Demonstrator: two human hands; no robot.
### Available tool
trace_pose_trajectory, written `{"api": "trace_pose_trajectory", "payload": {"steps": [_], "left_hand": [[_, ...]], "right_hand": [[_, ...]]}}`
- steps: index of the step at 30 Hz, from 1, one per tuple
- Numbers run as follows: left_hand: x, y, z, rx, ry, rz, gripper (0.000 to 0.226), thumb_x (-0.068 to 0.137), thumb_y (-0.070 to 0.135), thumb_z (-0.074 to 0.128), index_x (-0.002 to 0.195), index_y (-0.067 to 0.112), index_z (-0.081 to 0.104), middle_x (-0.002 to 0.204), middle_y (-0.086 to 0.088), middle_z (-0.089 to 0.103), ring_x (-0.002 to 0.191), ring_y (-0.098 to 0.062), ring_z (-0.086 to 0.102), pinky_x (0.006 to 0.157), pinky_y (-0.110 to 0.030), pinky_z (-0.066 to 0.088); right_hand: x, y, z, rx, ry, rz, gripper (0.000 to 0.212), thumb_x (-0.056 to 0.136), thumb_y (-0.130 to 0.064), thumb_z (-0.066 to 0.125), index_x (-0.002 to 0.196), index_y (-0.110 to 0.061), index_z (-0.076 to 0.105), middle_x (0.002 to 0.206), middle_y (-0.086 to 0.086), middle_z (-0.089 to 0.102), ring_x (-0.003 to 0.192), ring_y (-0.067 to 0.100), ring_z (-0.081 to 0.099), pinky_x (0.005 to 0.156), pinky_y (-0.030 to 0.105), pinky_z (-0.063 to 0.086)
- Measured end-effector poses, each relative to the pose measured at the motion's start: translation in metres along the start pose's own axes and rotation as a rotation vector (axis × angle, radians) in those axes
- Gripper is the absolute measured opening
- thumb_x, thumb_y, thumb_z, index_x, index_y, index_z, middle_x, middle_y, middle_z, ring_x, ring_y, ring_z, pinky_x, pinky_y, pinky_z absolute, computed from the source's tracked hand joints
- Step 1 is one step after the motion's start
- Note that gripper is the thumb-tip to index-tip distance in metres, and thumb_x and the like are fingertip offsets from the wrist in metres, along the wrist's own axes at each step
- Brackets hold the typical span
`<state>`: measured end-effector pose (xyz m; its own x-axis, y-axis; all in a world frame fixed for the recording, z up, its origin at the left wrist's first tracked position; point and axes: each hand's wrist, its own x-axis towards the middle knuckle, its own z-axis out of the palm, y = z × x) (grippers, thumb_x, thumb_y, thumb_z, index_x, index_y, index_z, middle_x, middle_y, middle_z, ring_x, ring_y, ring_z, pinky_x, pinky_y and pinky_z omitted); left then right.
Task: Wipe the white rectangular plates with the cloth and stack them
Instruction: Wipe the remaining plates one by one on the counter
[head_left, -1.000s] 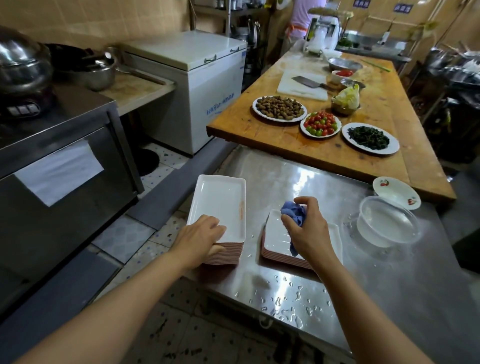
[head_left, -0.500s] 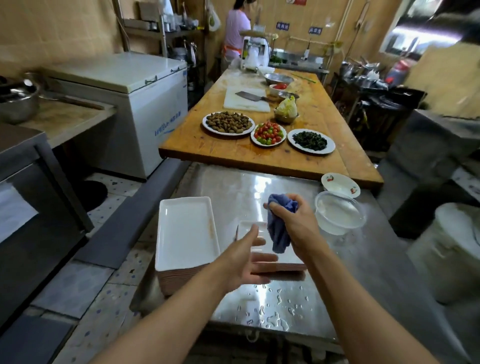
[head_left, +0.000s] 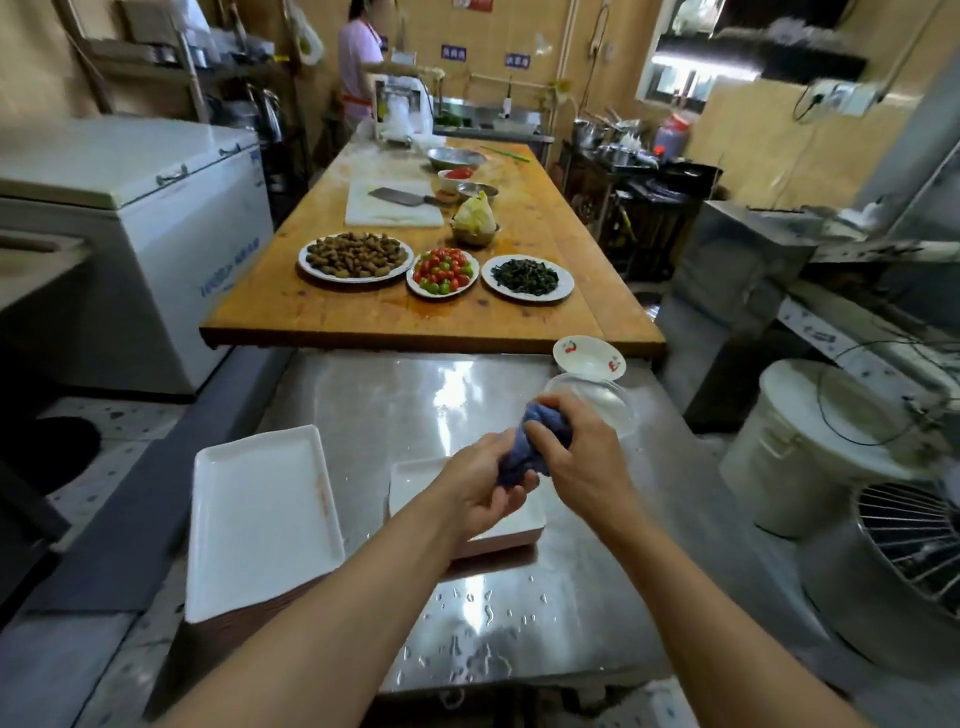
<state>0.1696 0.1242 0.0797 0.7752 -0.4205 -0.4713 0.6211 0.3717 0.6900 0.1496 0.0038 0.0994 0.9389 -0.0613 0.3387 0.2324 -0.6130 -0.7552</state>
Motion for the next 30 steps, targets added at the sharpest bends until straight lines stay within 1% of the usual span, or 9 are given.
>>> {"api": "trace_pose_trajectory", "payload": {"steps": [2,5,11,17,19,23,26,28,30], "left_hand": [[0.011,-0.002,0.013,0.213,0.032,0.15,0.016,0.102,0.025,0.037,0.096,0.015,0.049,0.076,-0.007,0.06,0.046,-0.009,0.056,0.042,-0.019,0.042],[0.033,-0.002,0.032,0.538,0.108,0.38,0.016,0.102,0.023,0.033,0.093,0.015,0.042,0.076,-0.01,0.059,0.047,-0.012,0.053,0.045,-0.022,0.043],[0.096,-0.002,0.079,0.985,0.152,0.673,0.018,0.101,0.03,0.034,0.083,0.027,0.032,0.068,0.004,0.045,0.057,-0.01,0.043,0.056,-0.028,0.036],[0.165,0.008,0.114,1.202,0.153,0.687,0.015,0.098,0.032,0.045,0.095,0.026,0.032,0.073,0.013,0.046,0.059,-0.005,0.049,0.052,-0.01,0.037],[0.185,0.007,0.119,1.136,0.169,0.626,0.013,0.097,0.027,0.047,0.095,0.025,0.035,0.075,0.007,0.05,0.055,-0.007,0.05,0.051,-0.011,0.038],[0.214,0.0,0.123,0.711,0.227,0.369,0.011,0.098,0.017,0.043,0.089,0.02,0.038,0.069,-0.002,0.049,0.045,-0.007,0.041,0.04,-0.016,0.032],[0.231,0.006,0.12,0.338,0.194,0.146,0.026,0.099,0.01,0.035,0.074,0.014,0.04,0.056,-0.003,0.039,0.034,-0.005,0.028,0.035,-0.014,0.021],[0.238,0.011,0.119,0.072,0.134,-0.048,0.033,0.1,0.014,0.034,0.068,0.013,0.042,0.049,0.001,0.038,0.028,-0.003,0.025,0.03,-0.012,0.018],[0.245,0.011,0.121,-0.007,0.091,-0.153,0.036,0.1,0.016,0.034,0.065,0.015,0.042,0.045,0.004,0.037,0.026,-0.003,0.023,0.028,-0.013,0.017]], "right_hand": [[0.009,0.016,-0.008,-0.072,-0.006,0.045,0.006,0.093,-0.021,0.054,0.096,-0.016,0.055,0.091,0.004,0.058,0.085,0.019,0.058,0.075,0.038,0.053],[0.025,0.041,-0.022,-0.046,-0.087,0.168,0.019,0.098,-0.028,0.043,0.095,-0.011,0.05,0.083,0.01,0.059,0.073,0.022,0.06,0.065,0.043,0.053],[0.085,0.097,-0.057,0.373,-0.13,0.472,0.009,0.098,-0.015,0.041,0.09,-0.015,0.046,0.067,0.008,0.051,0.04,0.006,0.045,0.034,0.015,0.031],[0.144,0.156,-0.079,0.352,-0.223,0.573,0.016,0.097,-0.02,0.04,0.083,-0.019,0.049,0.07,0.009,0.054,0.054,0.013,0.045,0.035,0.016,0.031],[0.155,0.173,-0.081,0.37,-0.274,0.622,0.018,0.096,-0.021,0.039,0.082,-0.017,0.049,0.065,0.008,0.052,0.05,0.011,0.042,0.039,0.017,0.03],[0.169,0.202,-0.08,0.442,-0.327,0.564,0.02,0.099,-0.025,0.039,0.084,-0.013,0.047,0.062,0.006,0.05,0.043,0.008,0.041,0.041,0.022,0.032],[0.168,0.222,-0.08,0.298,-0.37,0.303,0.019,0.098,-0.032,0.043,0.101,-0.018,0.055,0.092,0.003,0.061,0.078,0.012,0.059,0.068,0.027,0.049],[0.164,0.233,-0.078,0.242,-0.361,0.11,0.027,0.096,-0.033,0.048,0.122,-0.027,0.052,0.111,-0.004,0.055,0.103,0.007,0.053,0.089,0.02,0.044],[0.163,0.236,-0.071,0.197,-0.318,-0.009,0.024,0.095,-0.032,0.05,0.118,-0.024,0.054,0.104,-0.005,0.055,0.099,0.009,0.052,0.086,0.022,0.043]]}}
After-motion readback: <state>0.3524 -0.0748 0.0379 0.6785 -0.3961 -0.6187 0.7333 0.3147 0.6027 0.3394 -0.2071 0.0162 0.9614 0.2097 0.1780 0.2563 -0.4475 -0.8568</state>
